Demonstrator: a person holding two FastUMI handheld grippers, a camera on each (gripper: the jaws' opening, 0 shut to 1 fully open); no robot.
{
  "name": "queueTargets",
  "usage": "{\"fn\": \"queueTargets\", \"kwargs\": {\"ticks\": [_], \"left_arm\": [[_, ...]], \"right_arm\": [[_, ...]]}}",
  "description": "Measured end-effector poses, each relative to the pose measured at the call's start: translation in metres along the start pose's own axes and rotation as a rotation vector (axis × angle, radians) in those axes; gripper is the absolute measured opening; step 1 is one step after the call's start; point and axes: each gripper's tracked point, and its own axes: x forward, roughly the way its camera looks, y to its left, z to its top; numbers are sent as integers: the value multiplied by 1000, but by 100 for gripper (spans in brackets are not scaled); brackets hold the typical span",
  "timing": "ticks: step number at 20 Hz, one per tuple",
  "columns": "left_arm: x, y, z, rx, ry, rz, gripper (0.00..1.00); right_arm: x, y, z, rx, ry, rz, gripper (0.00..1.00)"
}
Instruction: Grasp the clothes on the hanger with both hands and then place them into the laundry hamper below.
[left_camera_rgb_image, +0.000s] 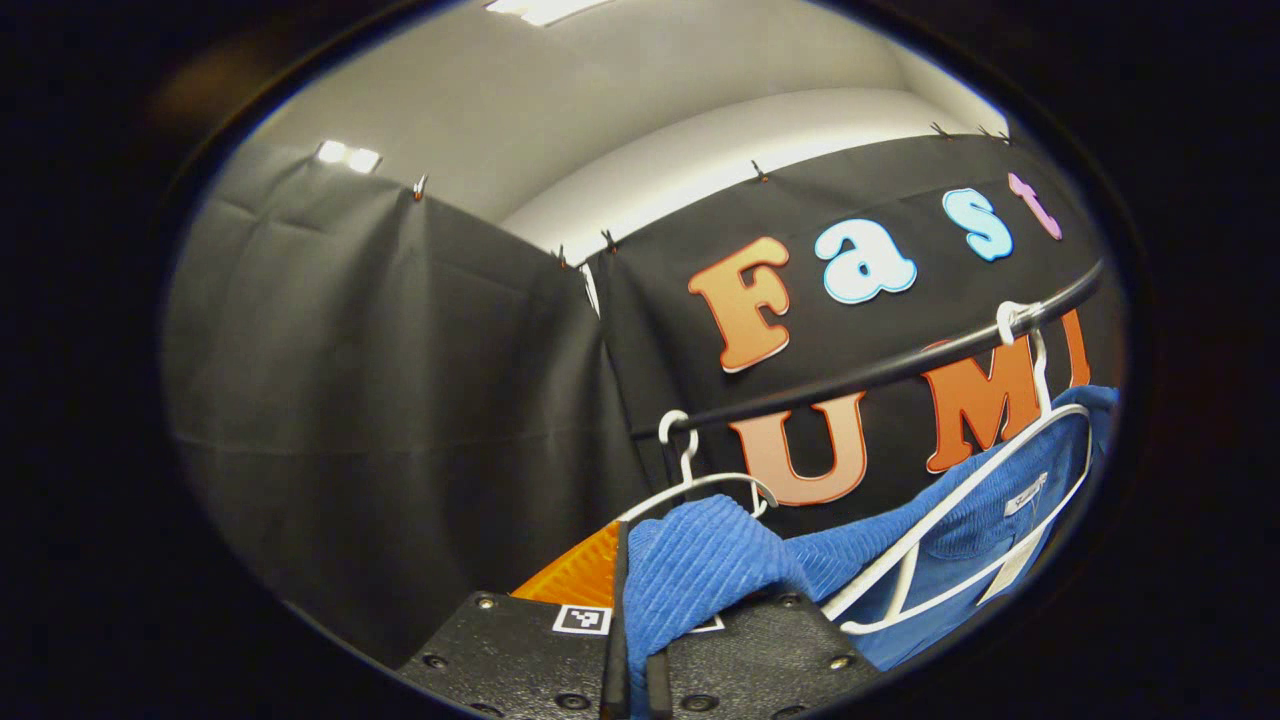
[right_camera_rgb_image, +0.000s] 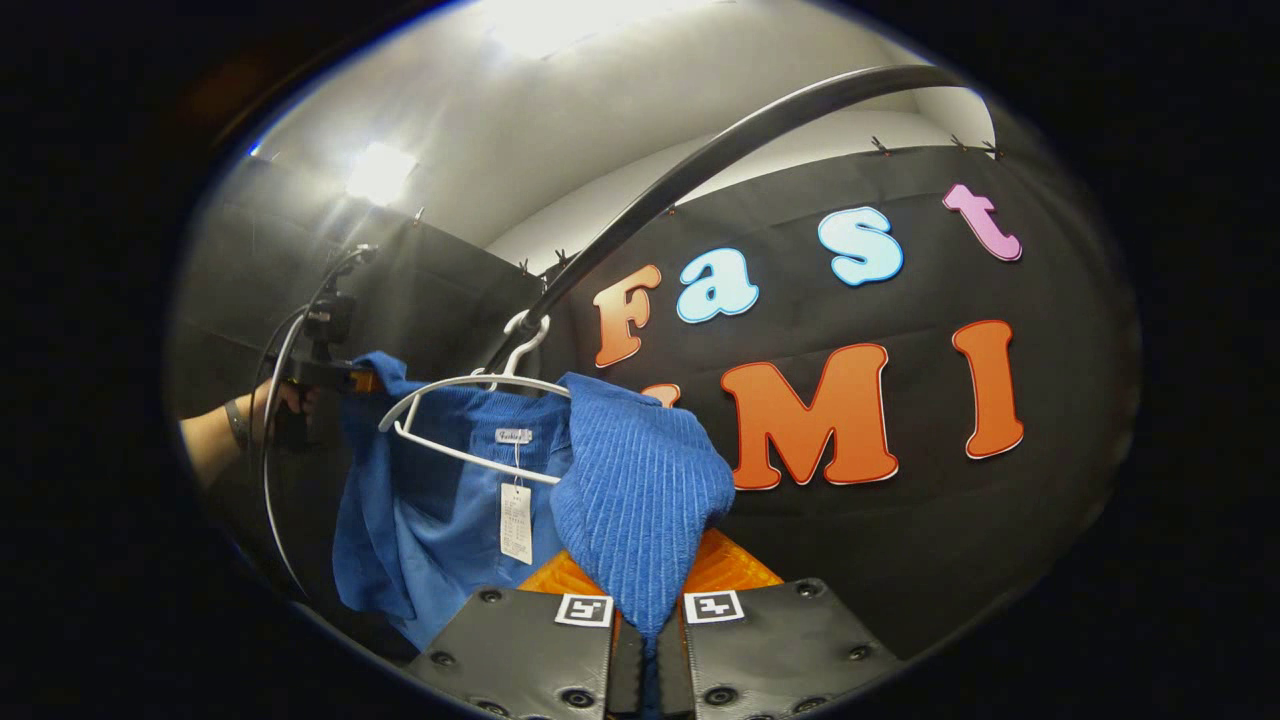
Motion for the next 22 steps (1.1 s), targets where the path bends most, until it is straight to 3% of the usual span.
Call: {"fn": "queueTargets", "kwargs": {"ticks": [5, 9, 13, 17, 19, 22], "left_arm": [[-17, -2, -76, -146, 46, -2, 8], [-61, -18, -138, -145, 98, 3, 8], [-99, -40, -160, -159, 97, -16, 8], [-113, -67, -175, -160, 129, -55, 8], [-112, -85, -176, -152, 129, -84, 8], [-111, -121, -181, -188, 140, -121, 8]], "right_arm": [[0, 4, 0, -23, 14, 10, 12], [7, 5, 14, -51, -23, 18, 12], [24, 3, 33, -66, -73, 1, 12], [42, -24, 39, -111, -99, -85, 13], [49, -36, 45, -121, -120, -111, 19], [55, -70, 46, -185, -112, -186, 13]]}}
